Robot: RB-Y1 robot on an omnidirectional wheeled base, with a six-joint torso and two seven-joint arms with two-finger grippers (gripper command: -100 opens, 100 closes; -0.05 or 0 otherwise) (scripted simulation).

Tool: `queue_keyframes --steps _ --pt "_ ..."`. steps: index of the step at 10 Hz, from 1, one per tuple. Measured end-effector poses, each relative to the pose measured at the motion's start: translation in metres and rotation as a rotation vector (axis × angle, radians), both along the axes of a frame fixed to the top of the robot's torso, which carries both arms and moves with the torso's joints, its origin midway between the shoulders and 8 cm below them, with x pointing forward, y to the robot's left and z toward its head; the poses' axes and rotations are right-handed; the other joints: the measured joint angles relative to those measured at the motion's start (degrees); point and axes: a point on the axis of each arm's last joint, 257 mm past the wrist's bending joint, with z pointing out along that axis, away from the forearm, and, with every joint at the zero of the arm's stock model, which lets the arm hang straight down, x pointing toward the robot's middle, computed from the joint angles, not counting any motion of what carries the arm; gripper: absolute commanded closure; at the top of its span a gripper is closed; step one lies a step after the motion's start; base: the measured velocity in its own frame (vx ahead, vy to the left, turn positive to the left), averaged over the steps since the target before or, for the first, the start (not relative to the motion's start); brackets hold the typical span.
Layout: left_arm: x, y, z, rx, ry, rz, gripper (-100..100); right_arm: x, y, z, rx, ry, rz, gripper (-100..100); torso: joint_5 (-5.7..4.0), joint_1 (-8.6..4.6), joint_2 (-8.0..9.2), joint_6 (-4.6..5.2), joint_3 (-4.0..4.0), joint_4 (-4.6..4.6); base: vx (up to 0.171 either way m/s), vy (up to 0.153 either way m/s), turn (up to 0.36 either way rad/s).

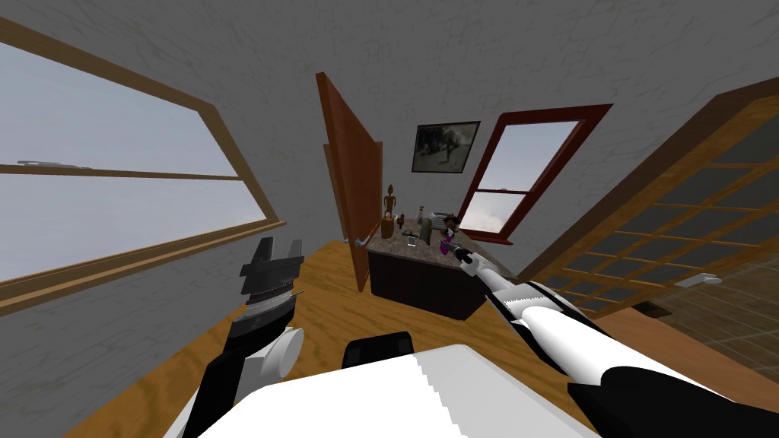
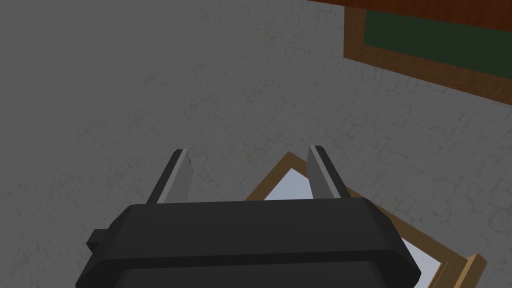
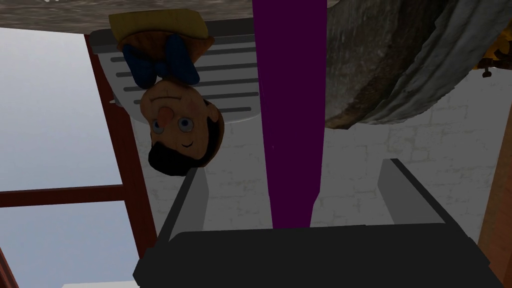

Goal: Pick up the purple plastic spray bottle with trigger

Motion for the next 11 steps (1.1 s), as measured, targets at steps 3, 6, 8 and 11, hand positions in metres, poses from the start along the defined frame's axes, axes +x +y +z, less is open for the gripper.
queue_keyframes --steps 3,6,8,11 --pt "0.0 0.0 0.0 0.0 0.0 0.0 0 0.0 -0.001 0.0 -0.001 0.0 -0.001 100 -0.02 0.0 0.0 -0.03 -0.01 -0.01 0.0 0.0 0.0" --pt "0.0 0.0 0.0 0.0 0.0 0.0 0 0.0 -0.001 0.0 0.0 0.0 -0.001 100 -0.01 0.02 0.0 -0.03 0.0 0.0 0.022 -0.006 -0.002" --pt "0.0 0.0 0.0 0.0 0.0 0.0 0 -0.009 -0.005 -0.012 0.011 0.012 -0.021 100 -0.17 -0.24 -0.33 0.06 -0.25 -0.19 0.056 -0.013 0.003" --pt "0.0 0.0 0.0 0.0 0.0 0.0 0 -0.025 -0.014 -0.025 0.01 0.038 -0.04 100 -0.55 -0.69 -0.22 0.46 -0.38 -0.54 0.001 -0.004 -0.01"
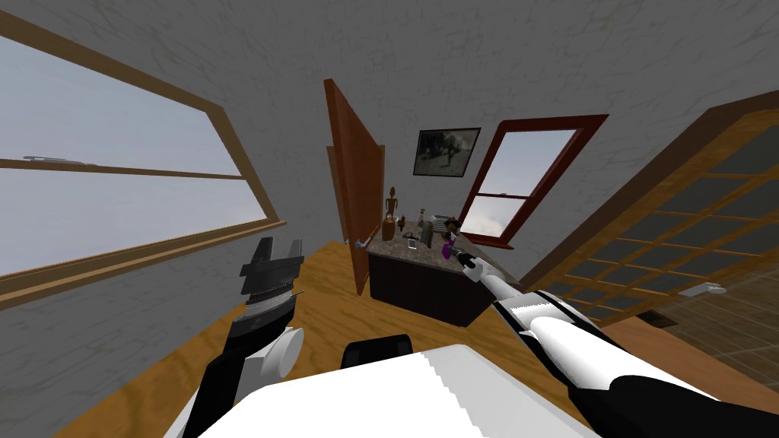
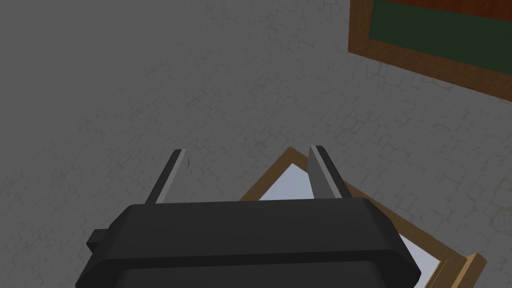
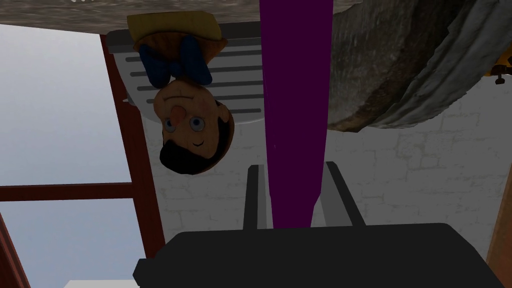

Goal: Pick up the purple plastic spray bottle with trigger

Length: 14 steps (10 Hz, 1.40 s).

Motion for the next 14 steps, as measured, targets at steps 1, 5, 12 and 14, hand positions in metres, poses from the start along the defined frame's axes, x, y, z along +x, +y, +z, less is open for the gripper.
queue_keyframes --steps 1,5,12,14 --pt "0.0 0.0 0.0 0.0 0.0 0.0 0 0.002 0.007 0.001 -0.001 -0.005 0.014 100 -0.01 -0.01 0.01 -0.06 0.01 0.01 0.04 -0.012 -0.007" --pt "0.0 0.0 0.0 0.0 0.0 0.0 0 -0.009 0.02 -0.004 -0.002 -0.013 0.039 100 -0.07 -0.17 -0.21 -0.05 -0.15 -0.1 0.048 -0.018 -0.009" --pt "0.0 0.0 0.0 0.0 0.0 0.0 0 -0.041 0.025 -0.017 0.002 -0.004 0.032 100 -0.35 -0.41 -0.38 0.03 -0.37 -0.37 0.04 -0.013 -0.007" --pt "0.0 0.0 0.0 0.0 0.0 0.0 0 -0.039 0.036 -0.012 0.001 -0.016 0.054 100 -0.35 -0.35 -0.27 -0.05 -0.31 -0.34 0.02 -0.006 -0.001"
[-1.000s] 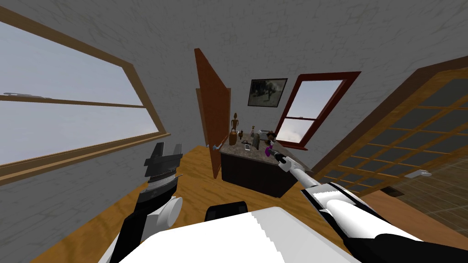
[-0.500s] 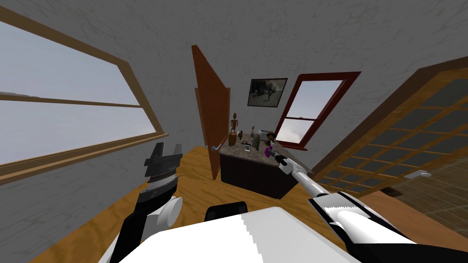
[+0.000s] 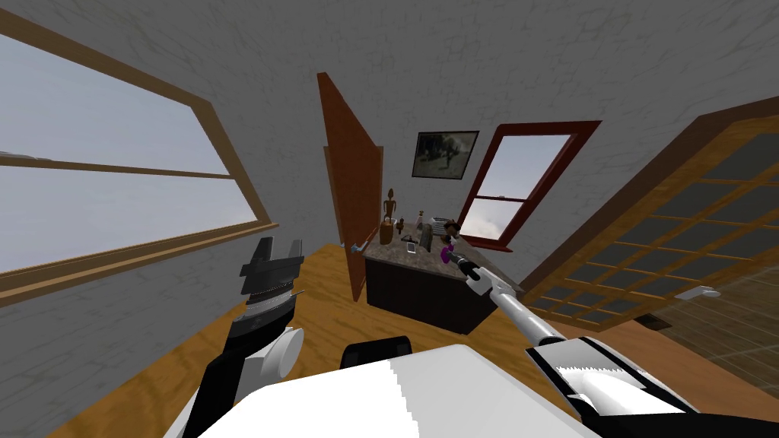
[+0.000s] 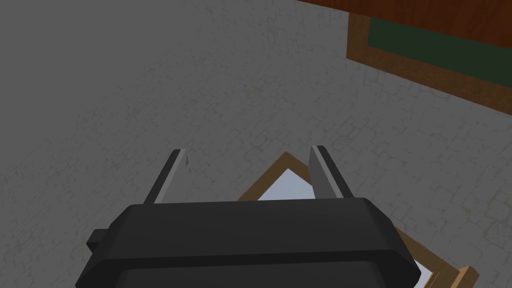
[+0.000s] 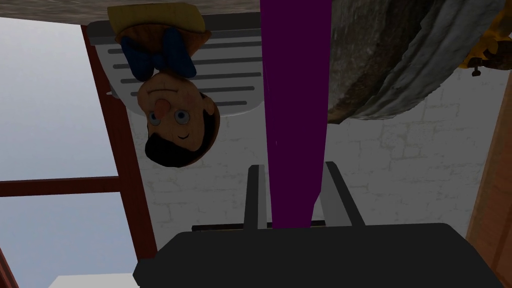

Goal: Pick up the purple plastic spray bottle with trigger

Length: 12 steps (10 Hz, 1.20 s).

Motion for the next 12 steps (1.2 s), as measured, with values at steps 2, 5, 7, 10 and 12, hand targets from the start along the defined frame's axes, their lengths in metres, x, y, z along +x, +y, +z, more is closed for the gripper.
queue_keyframes --steps 2,5,7,10,12 --pt "0.0 0.0 0.0 0.0 0.0 0.0 0 -0.016 -0.002 -0.003 0.003 0.007 -0.019 100 -0.04 -0.14 -0.17 0.11 -0.1 -0.06 0.056 -0.019 -0.021" --pt "0.0 0.0 0.0 0.0 0.0 0.0 0 -0.035 -0.001 -0.005 0.002 0.014 -0.026 100 0.0 -0.14 -0.24 0.12 -0.14 -0.07 0.062 -0.02 -0.007" --pt "0.0 0.0 0.0 0.0 0.0 0.0 0 -0.041 0.008 -0.004 -0.001 0.007 -0.008 100 -0.11 -0.08 -0.08 0.06 -0.1 -0.12 -0.002 -0.004 -0.003" --pt "0.0 0.0 0.0 0.0 0.0 0.0 0 -0.051 0.011 0.001 0.0 0.005 -0.021 100 -0.1 -0.16 -0.19 0.17 -0.16 -0.14 0.052 -0.017 -0.012" --pt "0.0 0.0 0.0 0.0 0.0 0.0 0 -0.06 0.018 0.002 -0.001 0.005 -0.005 100 -0.08 -0.08 -0.09 0.09 -0.1 -0.11 0.039 -0.013 -0.004"
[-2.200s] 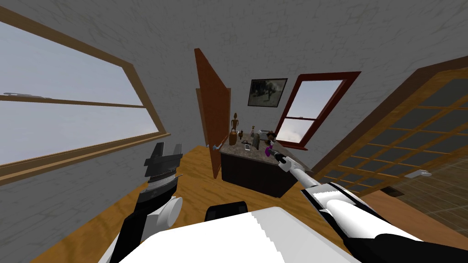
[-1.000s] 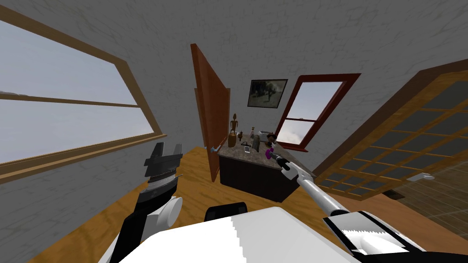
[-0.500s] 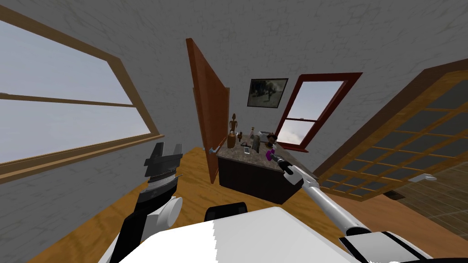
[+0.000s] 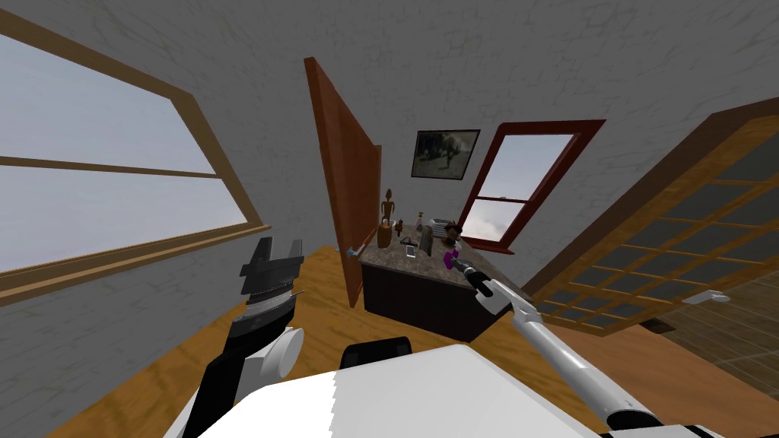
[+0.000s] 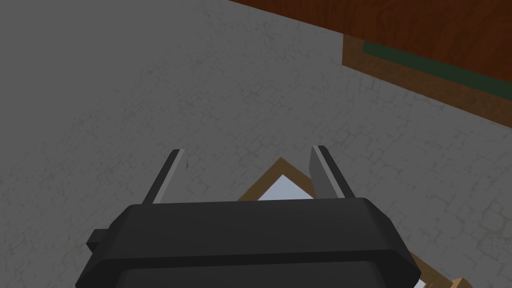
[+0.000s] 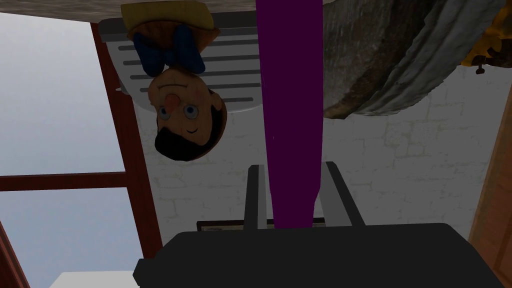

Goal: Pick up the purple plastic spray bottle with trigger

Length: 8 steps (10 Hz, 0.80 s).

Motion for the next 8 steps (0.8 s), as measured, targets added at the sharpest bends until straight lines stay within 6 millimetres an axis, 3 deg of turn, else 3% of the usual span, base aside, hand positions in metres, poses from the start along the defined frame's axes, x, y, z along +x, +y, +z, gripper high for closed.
queue_keyframes --steps 2,3,5,8 --pt "0.0 0.0 0.0 0.0 0.0 0.0 0 -0.015 -0.005 -0.002 -0.002 0.009 -0.025 100 -0.02 -0.08 -0.14 0.08 -0.09 -0.05 0.054 -0.016 -0.011" --pt "0.0 0.0 0.0 0.0 0.0 0.0 0 -0.023 -0.002 -0.003 -0.003 0.017 -0.024 100 0.0 -0.02 -0.05 0.07 -0.04 -0.04 0.005 0.0 -0.01" --pt "0.0 0.0 0.0 0.0 0.0 0.0 0 -0.02 0.013 0.01 -0.002 -0.005 0.006 100 0.06 0.13 0.08 -0.03 0.05 0.04 0.019 -0.008 0.003" --pt "0.0 0.0 0.0 0.0 0.0 0.0 0 -0.04 0.016 0.014 -0.007 -0.004 -0.003 100 0.0 0.01 -0.07 0.0 -0.04 -0.01 0.043 -0.011 -0.015"
